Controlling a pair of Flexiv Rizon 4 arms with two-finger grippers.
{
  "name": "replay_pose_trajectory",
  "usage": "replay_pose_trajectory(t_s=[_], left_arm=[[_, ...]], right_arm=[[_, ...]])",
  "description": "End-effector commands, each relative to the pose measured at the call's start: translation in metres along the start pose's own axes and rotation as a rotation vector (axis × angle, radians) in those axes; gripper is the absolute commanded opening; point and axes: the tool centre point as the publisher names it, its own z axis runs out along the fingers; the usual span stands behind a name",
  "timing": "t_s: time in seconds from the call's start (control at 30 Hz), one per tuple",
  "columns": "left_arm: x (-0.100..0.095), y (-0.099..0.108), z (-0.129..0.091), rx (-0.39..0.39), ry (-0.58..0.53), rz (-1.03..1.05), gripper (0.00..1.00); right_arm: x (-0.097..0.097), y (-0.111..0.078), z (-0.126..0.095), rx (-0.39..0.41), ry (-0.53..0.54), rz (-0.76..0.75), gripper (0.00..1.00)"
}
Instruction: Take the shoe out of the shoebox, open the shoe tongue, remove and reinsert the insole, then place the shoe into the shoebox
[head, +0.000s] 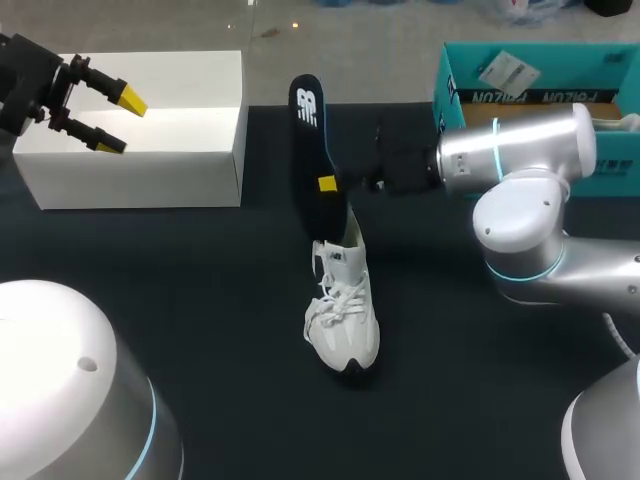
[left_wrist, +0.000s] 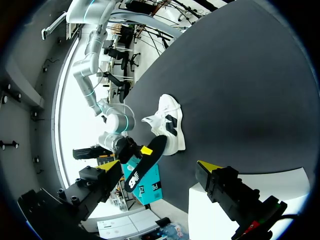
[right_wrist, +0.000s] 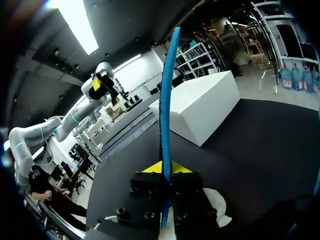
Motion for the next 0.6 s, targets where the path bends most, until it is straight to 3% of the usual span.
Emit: replay_pose_trajectory(t_s=[0.03, 0.2, 0.6], left_arm=[[-0.001, 0.0, 0.0, 0.0, 0.004, 0.0, 1.0], [-0.001, 0.0, 0.0, 0.0, 0.004, 0.0, 1.0], [-0.001, 0.0, 0.0, 0.0, 0.004, 0.0, 1.0]], right_arm=[[-0.004, 0.014, -0.003, -0.034, -0.003, 0.01, 0.0], [-0.005, 0.019, -0.002, -0.04, -0.004, -0.001, 0.0], [0.008, -0.018, -0.004, 0.016, 0.007, 0.056, 0.0]])
